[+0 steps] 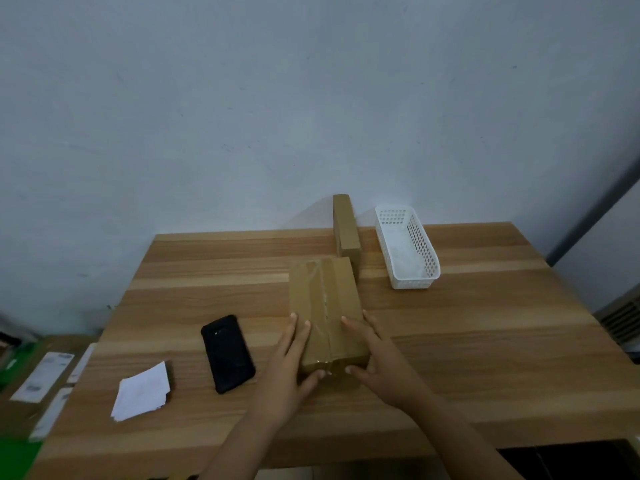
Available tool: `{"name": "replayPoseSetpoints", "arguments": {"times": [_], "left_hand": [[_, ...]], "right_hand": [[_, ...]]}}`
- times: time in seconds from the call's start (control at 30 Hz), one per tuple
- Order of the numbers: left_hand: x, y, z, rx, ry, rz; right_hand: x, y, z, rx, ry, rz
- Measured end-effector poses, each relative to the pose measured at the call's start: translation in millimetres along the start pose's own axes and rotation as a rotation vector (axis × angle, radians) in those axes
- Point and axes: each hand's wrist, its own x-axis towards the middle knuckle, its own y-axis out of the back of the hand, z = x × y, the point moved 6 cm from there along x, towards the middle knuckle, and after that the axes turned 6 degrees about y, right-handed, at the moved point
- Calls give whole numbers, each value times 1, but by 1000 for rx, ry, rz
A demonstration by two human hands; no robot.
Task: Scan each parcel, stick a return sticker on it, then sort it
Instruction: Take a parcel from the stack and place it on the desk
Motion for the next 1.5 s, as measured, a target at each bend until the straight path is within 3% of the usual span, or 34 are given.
{"name": "replayPoseSetpoints", "arguments": {"times": [0.17,0.43,0.6,0.77,1.0,1.13,1.33,1.5], "left_hand": [[-4,13,-18,-13,12,33],[-13,57,-66,36,184,38],[-21,64,-63,-57,101,69],[-16,49,-68,-133,132,96],[3,-1,-53,-163,214,-81],[10,-10,-47,-131,209,-80],[-6,31,-35,10,83,116],[-26,87,-50,259,173,359]], "right_hand": [[0,-2,9,115,-93,57],[22,-42,20,97,-176,-96],[38,-65,8,184,-150,-102],[36,-56,4,104,-146,-29],[10,-20,20,-90,-199,2],[2,-9,23,-98,-182,34],[22,6,-16,-150,55,140],[62,-23,-59,-128,187,64]]}}
